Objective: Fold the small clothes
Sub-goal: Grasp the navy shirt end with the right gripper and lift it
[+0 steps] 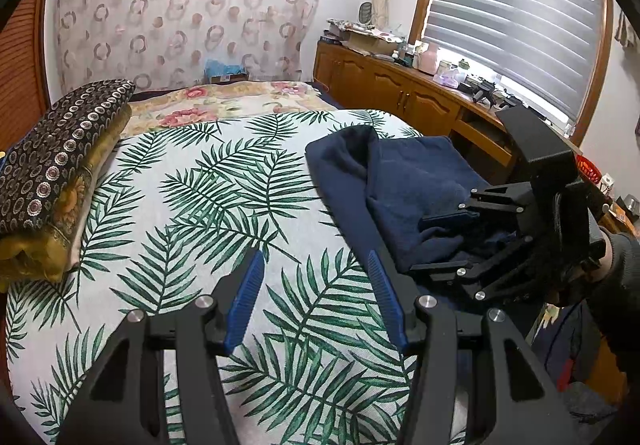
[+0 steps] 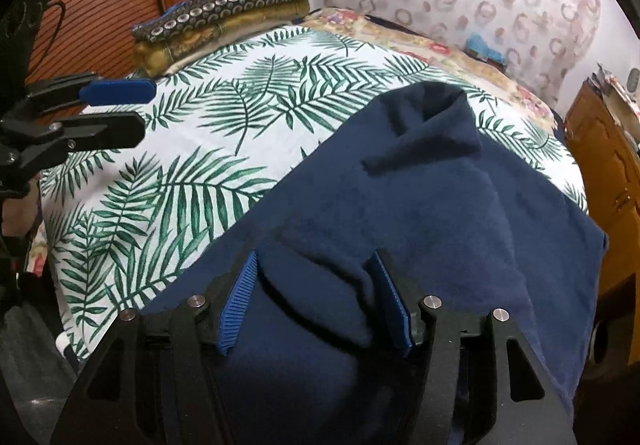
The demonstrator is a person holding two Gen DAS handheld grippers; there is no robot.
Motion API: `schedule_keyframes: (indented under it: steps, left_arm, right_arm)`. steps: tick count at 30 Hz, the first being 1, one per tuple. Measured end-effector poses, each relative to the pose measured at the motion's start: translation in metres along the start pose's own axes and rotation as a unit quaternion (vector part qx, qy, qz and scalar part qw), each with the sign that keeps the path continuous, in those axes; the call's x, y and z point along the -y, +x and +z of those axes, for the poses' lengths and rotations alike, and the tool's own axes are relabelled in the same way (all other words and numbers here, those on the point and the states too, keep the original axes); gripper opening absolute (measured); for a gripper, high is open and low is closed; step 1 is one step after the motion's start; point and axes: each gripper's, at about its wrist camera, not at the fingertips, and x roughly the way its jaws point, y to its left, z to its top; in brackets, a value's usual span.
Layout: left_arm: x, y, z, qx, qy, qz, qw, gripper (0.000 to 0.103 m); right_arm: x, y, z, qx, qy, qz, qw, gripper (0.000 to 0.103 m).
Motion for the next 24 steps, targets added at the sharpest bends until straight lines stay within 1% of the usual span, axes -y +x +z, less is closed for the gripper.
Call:
schedule_keyframes:
  steps: [9,11,12,13,14,15,18,21,24]
  left_arm:
    - [0.003,0.003,-0.001,-0.004,0.002,-0.003,1.0,0.053]
    - [0.003,0.003,0.0,-0.005,0.002,-0.003,1.0,0.053]
    - [0.003,0.003,0.0,-0.005,0.001,-0.003,1.0,0.053]
    - [0.003,0.003,0.0,-0.005,0.001,-0.003,1.0,0.053]
    - [0.003,0.003,0.0,-0.005,0.001,-0.003,1.0,0.053]
    - [0.003,0.003,0.0,-0.005,0.001,-0.003,1.0,0.053]
    - [0.003,0.003,0.0,-0.005,0.001,-0.003,1.0,0.053]
    - [0.003,0.003,0.0,-0.006,0.0,-0.004,1.0,0.053]
    - [0.004,0.004,-0.001,-0.007,0.001,-0.005,1.0,0.053]
  right_arm:
    - [0.0,0.002,-0.002,0.005,-0.008,-0.002,1.0,0.062]
    - [-0.002,0.003,-0.002,0.007,-0.012,-0.001,1.0,0.052]
    - [-0.003,0.002,-0.002,0.01,-0.017,-0.001,1.0,0.04]
    - [-0.004,0.001,-0.002,0.011,-0.02,-0.004,1.0,0.022]
    - [-0.004,0.0,-0.002,0.012,-0.021,-0.009,1.0,0.015]
    - [-0.001,-0.001,-0.002,0.012,-0.018,-0.01,1.0,0.011]
    - [0.008,-0.01,0.0,0.023,-0.005,0.0,1.0,0.009]
    - [0.028,-0.033,0.007,0.054,0.022,0.004,0.998,0.009]
    - [0.053,-0.056,0.015,0.078,0.041,-0.021,0.996,0.009]
